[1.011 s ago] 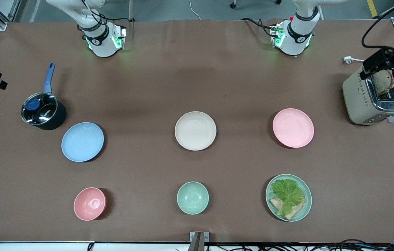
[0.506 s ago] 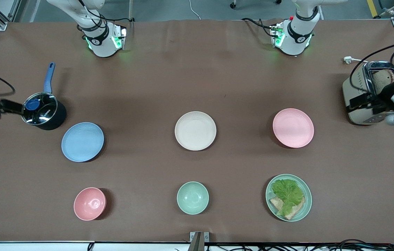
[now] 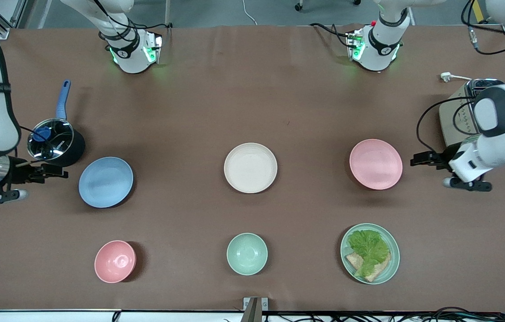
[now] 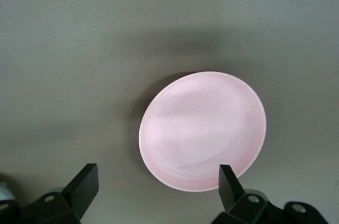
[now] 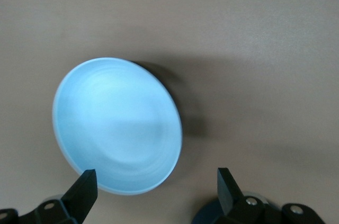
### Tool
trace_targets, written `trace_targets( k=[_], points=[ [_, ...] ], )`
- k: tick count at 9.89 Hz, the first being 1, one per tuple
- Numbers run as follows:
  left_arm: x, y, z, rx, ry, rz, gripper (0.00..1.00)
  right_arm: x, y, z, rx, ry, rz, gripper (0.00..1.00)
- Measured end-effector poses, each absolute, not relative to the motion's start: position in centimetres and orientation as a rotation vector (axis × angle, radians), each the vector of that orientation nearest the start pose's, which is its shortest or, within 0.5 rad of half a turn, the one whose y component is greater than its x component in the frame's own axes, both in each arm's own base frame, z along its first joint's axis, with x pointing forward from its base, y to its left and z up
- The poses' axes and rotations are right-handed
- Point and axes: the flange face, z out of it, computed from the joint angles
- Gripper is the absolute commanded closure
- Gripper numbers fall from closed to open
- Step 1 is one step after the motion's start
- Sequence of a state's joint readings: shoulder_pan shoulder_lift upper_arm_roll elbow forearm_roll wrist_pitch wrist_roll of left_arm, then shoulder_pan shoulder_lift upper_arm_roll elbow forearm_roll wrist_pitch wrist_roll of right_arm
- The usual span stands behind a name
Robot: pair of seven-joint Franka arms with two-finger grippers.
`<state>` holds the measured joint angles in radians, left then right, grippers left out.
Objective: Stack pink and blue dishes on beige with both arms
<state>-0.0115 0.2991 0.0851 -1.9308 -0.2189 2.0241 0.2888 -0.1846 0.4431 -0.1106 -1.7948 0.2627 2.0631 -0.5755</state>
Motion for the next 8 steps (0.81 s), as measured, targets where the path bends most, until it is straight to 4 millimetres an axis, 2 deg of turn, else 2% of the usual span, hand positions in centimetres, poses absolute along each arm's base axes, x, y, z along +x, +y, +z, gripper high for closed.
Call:
trace_targets(
  k=[2, 4, 6, 8],
  points=[
    [58.6, 3.0, 27.3, -3.316, 0.222, 0.4, 0.12, 60.2, -16.7, 24.7, -2.853, -0.213, 0.062, 0.0],
    [58.3, 3.6, 23.3, -3.311, 0.247, 0.466, 0.17, 59.3, -16.6, 21.7, -2.822, -0.193, 0.034, 0.0],
    [58.2, 3.7, 21.0, -3.339, 0.2, 0.484, 0.23, 59.0, -16.5, 19.7, -2.786, -0.177, 0.02, 0.11],
    [58.0, 3.6, 19.8, -3.348, 0.18, 0.515, 0.39, 58.8, -16.5, 18.4, -2.766, -0.185, 0.007, 0.25]
  ],
)
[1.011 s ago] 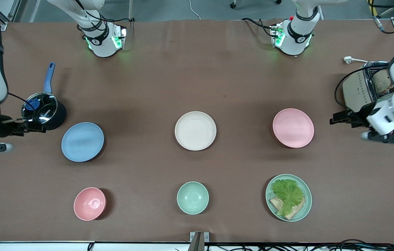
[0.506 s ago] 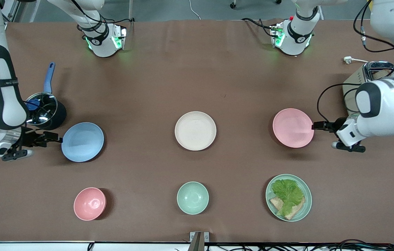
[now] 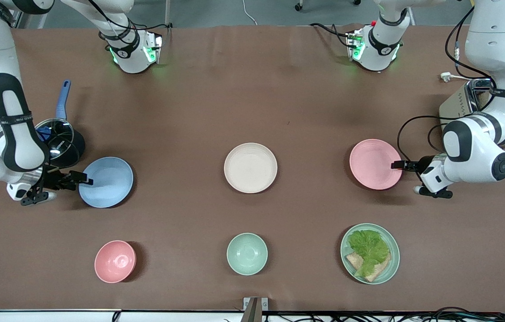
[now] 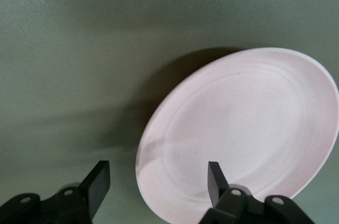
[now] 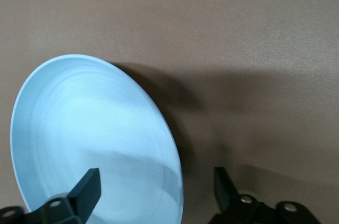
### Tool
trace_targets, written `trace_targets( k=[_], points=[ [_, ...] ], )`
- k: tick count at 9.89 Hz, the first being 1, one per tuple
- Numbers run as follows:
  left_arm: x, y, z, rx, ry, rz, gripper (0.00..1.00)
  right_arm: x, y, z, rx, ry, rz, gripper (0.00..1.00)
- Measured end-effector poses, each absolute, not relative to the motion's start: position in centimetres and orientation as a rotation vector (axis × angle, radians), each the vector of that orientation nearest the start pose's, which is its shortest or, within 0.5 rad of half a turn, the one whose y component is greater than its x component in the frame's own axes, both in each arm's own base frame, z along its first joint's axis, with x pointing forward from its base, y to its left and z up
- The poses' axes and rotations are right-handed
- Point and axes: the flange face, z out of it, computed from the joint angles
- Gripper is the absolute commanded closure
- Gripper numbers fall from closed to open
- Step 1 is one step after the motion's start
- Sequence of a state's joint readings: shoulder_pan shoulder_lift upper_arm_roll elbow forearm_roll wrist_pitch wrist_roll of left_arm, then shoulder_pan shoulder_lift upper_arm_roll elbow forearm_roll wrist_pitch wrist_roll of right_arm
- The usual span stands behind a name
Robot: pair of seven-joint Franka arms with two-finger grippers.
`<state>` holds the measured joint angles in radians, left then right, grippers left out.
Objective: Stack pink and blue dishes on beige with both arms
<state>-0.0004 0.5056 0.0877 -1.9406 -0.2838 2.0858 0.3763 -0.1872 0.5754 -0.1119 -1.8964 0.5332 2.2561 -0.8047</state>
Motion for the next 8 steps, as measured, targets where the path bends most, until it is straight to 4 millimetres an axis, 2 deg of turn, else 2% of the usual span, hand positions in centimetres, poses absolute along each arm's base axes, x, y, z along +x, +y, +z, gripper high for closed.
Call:
trace_targets(
  k=[1, 2, 3, 4, 5, 7, 8],
  points=[
    [57.8, 3.6, 19.1, -3.354, 0.166, 0.533, 0.47, 58.7, -16.5, 17.9, -2.763, -0.182, 0.013, 0.39],
    [57.7, 3.5, 18.5, -3.357, 0.161, 0.544, 0.62, 58.6, -16.5, 17.6, -2.759, -0.18, 0.018, 0.69],
    [57.7, 3.6, 18.2, -3.358, 0.171, 0.543, 0.82, 58.5, -16.4, 17.4, -2.756, -0.177, 0.019, 0.98],
    [57.8, 3.6, 18.2, -3.358, 0.18, 0.527, 0.94, 58.5, -16.4, 17.4, -2.755, -0.174, 0.019, 0.99],
    [58.0, 3.6, 18.3, -3.357, 0.186, 0.504, 0.98, 58.6, -16.6, 17.5, -2.757, -0.169, 0.015, 0.99],
    [58.8, 3.5, 19.3, -3.362, 0.201, 0.456, 0.99, 59.0, -17.8, 18.6, -2.758, -0.152, 0.009, 0.99],
    [59.4, 3.0, 20.7, -3.37, 0.219, 0.411, 0.99, 59.6, -18.5, 19.7, -2.748, -0.14, 0.018, 0.99]
  ],
)
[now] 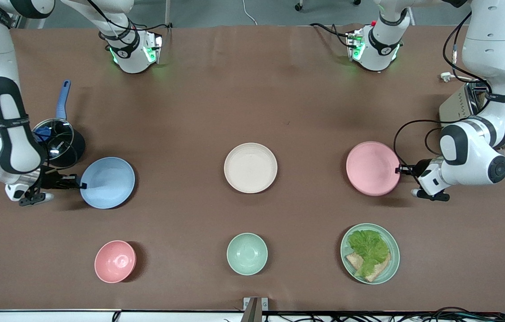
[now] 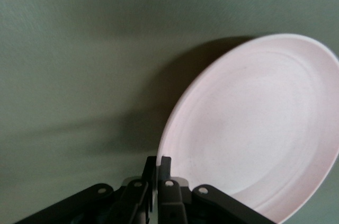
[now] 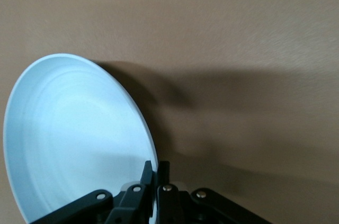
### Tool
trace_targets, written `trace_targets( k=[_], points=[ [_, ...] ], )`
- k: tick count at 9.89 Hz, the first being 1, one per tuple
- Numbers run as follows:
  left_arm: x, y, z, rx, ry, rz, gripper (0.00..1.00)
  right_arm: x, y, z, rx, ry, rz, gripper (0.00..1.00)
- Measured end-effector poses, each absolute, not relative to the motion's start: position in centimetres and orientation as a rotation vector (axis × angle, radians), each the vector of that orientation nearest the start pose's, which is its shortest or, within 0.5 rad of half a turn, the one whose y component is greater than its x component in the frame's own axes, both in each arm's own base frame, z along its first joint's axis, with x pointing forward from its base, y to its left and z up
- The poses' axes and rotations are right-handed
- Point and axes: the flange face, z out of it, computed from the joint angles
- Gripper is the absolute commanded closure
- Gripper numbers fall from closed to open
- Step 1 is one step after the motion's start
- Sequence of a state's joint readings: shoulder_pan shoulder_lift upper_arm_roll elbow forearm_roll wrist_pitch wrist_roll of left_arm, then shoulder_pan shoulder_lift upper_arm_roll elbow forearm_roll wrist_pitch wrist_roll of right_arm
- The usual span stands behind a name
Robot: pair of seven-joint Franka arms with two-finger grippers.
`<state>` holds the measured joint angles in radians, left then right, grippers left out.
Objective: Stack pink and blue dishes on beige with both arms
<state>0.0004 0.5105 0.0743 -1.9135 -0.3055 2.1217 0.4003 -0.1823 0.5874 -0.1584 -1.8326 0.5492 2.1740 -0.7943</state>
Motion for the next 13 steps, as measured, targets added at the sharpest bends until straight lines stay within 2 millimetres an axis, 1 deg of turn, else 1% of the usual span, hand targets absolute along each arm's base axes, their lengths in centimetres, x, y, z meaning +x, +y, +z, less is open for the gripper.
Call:
trace_targets(
  k=[1, 2, 3, 4, 5, 6, 7, 8, 9, 10, 12, 13],
  points=[
    [60.0, 1.4, 22.7, -3.382, 0.245, 0.36, 0.99, 60.2, -19.2, 21.2, -2.74, -0.132, 0.03, 0.99],
    [60.3, -1.6, 24.8, -3.399, 0.255, 0.323, 0.99, 60.9, -19.8, 23.0, -2.742, -0.127, 0.053, 0.99],
    [60.3, -5.7, 26.2, -3.415, 0.249, 0.313, 0.99, 61.8, -19.9, 25.0, -2.748, -0.126, 0.093, 0.99],
    [59.9, -10.3, 26.9, -3.431, 0.221, 0.322, 0.98, 62.8, -19.6, 27.5, -2.745, -0.117, 0.135, 0.99],
    [59.1, -14.9, 27.1, -3.445, 0.175, 0.337, 0.98, 63.8, -19.1, 30.0, -2.738, -0.098, 0.167, 0.99],
    [58.2, -19.5, 26.9, -3.465, 0.107, 0.336, 0.98, 64.4, -18.6, 31.9, -2.738, -0.071, 0.185, 0.99],
    [57.3, -24.1, 26.4, -3.484, 0.009, 0.3, 0.98, 64.8, -17.9, 33.3, -2.741, -0.037, 0.19, 0.99],
    [56.0, -28.5, 25.7, -3.484, -0.079, 0.262, 0.98, 65.1, -16.8, 34.5, -2.745, 0.001, 0.193, 0.99],
    [54.4, -32.3, 24.8, -3.459, -0.149, 0.24, 0.98, 65.4, -15.2, 35.6, -2.748, 0.043, 0.199, 0.99],
    [53.0, -35.4, 24.1, -3.421, -0.205, 0.209, 0.98, 65.8, -12.9, 36.7, -2.746, 0.083, 0.204, 0.99],
    [51.0, -39.4, 22.8, -3.357, -0.303, 0.164, 0.97, 66.3, -7.6, 38.5, -2.749, 0.142, 0.235, 0.99],
    [50.3, -40.7, 22.5, -3.341, -0.322, 0.143, 0.88, 66.4, -4.9, 39.2, -2.755, 0.179, 0.25, 0.99]
  ],
)
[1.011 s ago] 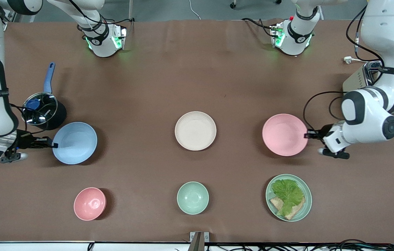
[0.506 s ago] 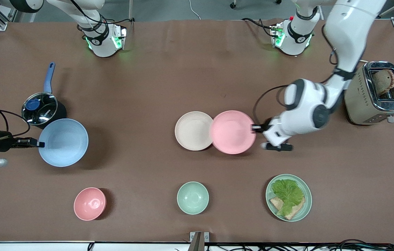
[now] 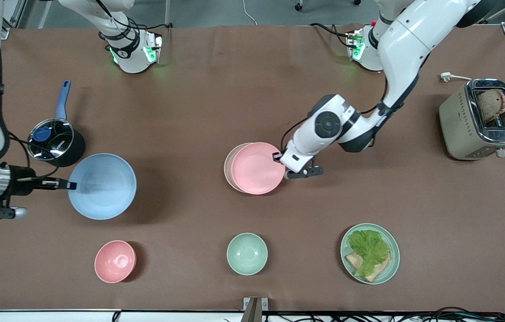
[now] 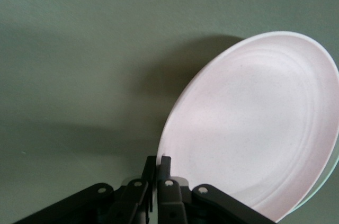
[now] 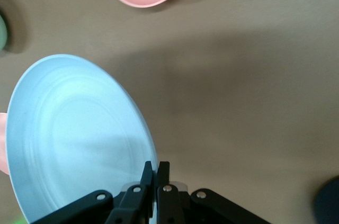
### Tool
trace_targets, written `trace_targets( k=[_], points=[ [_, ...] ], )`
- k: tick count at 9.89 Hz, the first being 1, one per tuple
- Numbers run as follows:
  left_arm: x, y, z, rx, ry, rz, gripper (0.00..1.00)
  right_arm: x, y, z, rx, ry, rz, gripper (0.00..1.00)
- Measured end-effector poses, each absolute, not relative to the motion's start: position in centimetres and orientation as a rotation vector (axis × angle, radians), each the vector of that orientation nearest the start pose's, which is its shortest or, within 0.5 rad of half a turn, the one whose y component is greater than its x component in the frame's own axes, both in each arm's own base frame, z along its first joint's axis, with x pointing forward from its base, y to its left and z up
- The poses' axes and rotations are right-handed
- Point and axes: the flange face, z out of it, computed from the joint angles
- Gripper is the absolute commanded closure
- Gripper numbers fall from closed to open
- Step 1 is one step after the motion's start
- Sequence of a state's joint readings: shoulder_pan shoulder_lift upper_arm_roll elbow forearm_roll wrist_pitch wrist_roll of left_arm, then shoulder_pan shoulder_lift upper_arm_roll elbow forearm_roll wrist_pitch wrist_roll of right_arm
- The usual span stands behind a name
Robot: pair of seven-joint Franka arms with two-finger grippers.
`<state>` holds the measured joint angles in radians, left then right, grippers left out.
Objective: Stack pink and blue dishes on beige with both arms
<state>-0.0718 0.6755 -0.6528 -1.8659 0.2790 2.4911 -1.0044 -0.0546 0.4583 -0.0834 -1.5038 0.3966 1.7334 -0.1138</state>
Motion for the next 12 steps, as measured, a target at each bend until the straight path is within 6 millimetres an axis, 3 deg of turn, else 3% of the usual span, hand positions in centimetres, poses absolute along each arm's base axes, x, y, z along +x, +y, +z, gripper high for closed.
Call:
trace_targets(
  k=[1, 2, 4, 6, 9, 12],
  points=[
    [49.8, -41.8, 22.5, -3.33, -0.336, 0.121, 0.38, 66.3, -1.5, 39.6, -2.767, 0.217, 0.255, 0.99],
    [49.3, -42.5, 22.7, -3.323, -0.356, 0.101, 0.0, 66.1, 2.6, 39.7, -2.786, 0.24, 0.248, 0.99],
    [49.4, -42.6, 23.3, -3.305, -0.343, 0.045, 0.0, 64.5, 11.3, 38.6, -2.789, 0.241, 0.272, 0.99],
    [50.8, -41.0, 26.4, -3.256, -0.247, -0.038, 0.0, 62.2, 17.8, 36.6, -2.775, 0.257, 0.312, 0.99],
    [54.2, -32.8, 32.8, -3.103, -0.07, -0.233, 0.0, 59.2, 24.8, 34.2, -2.745, 0.292, 0.241, 0.99],
    [57.7, -22.8, 37.7, -3.111, 0.055, -0.233, 0.0, 55.0, 31.4, 30.6, -2.734, 0.298, 0.148, 0.98]
  ],
)
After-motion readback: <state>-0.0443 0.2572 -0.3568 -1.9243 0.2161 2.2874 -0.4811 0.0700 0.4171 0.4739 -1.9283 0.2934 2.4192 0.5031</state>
